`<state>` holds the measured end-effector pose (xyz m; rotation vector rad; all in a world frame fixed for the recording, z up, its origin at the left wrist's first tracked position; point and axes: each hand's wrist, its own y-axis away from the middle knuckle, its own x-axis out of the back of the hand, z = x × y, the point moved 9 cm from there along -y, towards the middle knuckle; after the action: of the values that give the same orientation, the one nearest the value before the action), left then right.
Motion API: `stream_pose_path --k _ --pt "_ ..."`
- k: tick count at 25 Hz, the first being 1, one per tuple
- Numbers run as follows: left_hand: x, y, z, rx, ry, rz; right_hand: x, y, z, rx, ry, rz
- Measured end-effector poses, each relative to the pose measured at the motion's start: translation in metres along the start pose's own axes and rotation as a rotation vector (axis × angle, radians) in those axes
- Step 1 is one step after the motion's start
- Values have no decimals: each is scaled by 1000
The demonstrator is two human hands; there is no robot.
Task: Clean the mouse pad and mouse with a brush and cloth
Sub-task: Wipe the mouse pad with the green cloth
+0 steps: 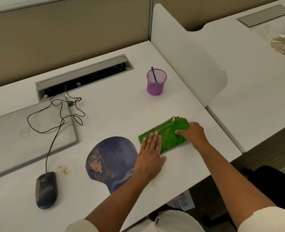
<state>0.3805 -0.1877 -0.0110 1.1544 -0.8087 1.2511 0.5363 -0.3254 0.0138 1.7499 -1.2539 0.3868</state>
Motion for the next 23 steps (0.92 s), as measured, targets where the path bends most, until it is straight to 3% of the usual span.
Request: stream_pose_path --k 7,11,16,21,23 --pt "17 -1 2 -77 70 -12 34 31 -47 231 83 295" --pt "23 17 -5 -7 -7 55 24 69 -71 450 238 440" --pt "16 31 -10 33 54 41 -28 106 -78 677 330 322" --pt "28 31 -10 -49 81 89 -69 110 -59 741 421 151" --pt "32 38 -15 -7 79 113 -74 108 -52 745 472 136"
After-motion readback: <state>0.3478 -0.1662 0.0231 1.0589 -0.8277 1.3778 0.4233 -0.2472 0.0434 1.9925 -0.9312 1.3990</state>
